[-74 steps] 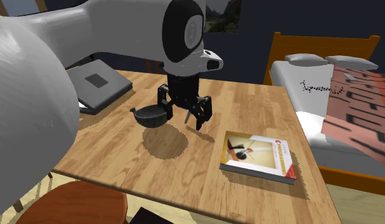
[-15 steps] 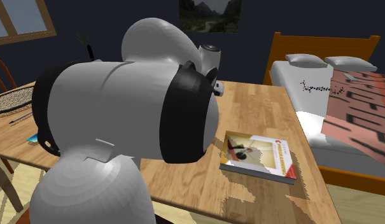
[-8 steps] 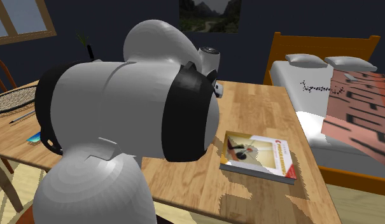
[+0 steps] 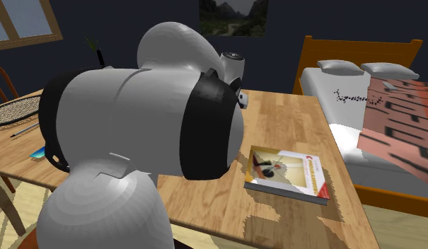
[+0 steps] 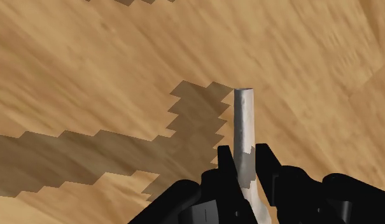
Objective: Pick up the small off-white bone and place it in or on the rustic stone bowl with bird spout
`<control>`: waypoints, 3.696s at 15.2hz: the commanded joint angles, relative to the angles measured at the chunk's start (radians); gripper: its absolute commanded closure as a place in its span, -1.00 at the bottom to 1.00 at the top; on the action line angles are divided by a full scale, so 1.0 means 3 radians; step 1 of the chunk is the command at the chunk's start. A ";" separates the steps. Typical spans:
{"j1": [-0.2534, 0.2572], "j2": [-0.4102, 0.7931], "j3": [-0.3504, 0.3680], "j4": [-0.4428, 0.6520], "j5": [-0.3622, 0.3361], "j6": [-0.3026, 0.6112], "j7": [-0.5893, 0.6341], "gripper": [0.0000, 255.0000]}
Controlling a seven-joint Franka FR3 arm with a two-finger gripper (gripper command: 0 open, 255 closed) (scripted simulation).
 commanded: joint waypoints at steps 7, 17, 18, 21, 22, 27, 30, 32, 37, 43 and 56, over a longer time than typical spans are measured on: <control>-0.0006 -0.0057 -0.0006 0.0115 -0.0011 -0.0169 0.0030 1.00; -0.0019 -0.0149 -0.0019 0.0456 -0.0041 -0.0597 0.0107 1.00; -0.0020 -0.0155 -0.0020 0.0495 -0.0044 -0.0640 0.0115 1.00; -0.0024 -0.0167 -0.0023 0.0614 -0.0055 -0.0770 0.0139 1.00; -0.0025 -0.0169 -0.0024 0.0656 -0.0058 -0.0813 0.0147 1.00; -0.0029 -0.0170 -0.0028 0.0877 -0.0077 -0.1032 0.0189 1.00; -0.0031 -0.0161 -0.0030 0.1021 -0.0089 -0.1165 0.0215 1.00; -0.0032 -0.0152 -0.0031 0.1121 -0.0097 -0.1254 0.0233 1.00; -0.0003 -0.0193 -0.0001 0.1228 -0.0108 -0.1387 0.0323 1.00; 0.0179 -0.0520 0.0204 0.0909 -0.0084 -0.1311 0.0702 1.00; 0.0434 -0.0826 0.0556 0.0458 -0.0048 -0.1046 0.1256 1.00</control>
